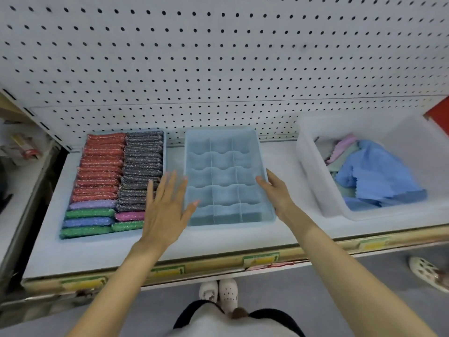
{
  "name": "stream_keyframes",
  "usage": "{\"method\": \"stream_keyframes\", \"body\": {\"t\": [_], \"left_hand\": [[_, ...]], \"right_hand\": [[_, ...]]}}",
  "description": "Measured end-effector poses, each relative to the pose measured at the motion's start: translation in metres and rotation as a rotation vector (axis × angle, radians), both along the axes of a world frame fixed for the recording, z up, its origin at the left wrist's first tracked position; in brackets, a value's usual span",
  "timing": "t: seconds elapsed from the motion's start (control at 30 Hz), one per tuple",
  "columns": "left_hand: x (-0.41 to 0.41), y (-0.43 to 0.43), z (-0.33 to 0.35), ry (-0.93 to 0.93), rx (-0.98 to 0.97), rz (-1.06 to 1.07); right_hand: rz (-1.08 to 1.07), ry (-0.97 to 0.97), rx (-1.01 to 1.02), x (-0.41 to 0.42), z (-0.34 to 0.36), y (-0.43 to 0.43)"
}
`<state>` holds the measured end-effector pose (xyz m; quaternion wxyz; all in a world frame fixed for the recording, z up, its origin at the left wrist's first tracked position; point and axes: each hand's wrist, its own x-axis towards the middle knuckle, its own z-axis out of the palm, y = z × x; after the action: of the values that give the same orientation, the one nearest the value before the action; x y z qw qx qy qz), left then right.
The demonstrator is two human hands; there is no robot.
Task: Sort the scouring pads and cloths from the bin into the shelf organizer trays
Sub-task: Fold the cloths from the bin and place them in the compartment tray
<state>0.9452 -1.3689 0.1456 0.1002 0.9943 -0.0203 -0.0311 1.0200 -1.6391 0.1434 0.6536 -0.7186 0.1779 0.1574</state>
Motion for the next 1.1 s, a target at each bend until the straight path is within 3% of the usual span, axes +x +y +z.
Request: {"method": "stream_keyframes", "body": {"t": [0.07,0.13,0.4,0.53,0.63,0.73,0.83,0.97,1.1], "left_hand": [[0.008,-0.010,-0.002,0.042,-0.001,-0.082],[0.013,-0.018,-0.008,0.141,-0.011,-0.106],[0.029,-0.047,-0.001,0.090,-0.046,0.008],[0.054,-0.124,0.029,0.097,-0.453,-0.002],[0.063,-0.207,0.044,0.024,-0.627,-0.109],[0.064,-0.286,0.045,0.024,-0.787,-0.116],[0.062,-0.337,0.038,0.039,-0.906,0.025],[0.058,-0.363,0.024,-0.091,-0.776,0.061],[0.058,-0.366,0.017,-0.067,-0.619,0.114]], "right_hand": [[0.052,-0.117,-0.242,-0.002,0.002,0.001],[0.137,-0.177,-0.315,-0.006,0.007,0.004],[0.020,-0.237,-0.129,-0.002,0.074,-0.039],[-0.013,-0.298,-0.249,0.013,0.104,-0.120],[0.018,-0.292,-0.351,0.025,0.102,-0.196],[0.202,-0.231,-0.593,0.042,0.079,-0.265],[0.548,-0.135,-0.645,0.055,0.051,-0.305],[0.800,-0.167,-0.741,0.088,0.023,-0.315],[1.038,-0.151,-0.822,0.115,0.023,-0.314]]}}
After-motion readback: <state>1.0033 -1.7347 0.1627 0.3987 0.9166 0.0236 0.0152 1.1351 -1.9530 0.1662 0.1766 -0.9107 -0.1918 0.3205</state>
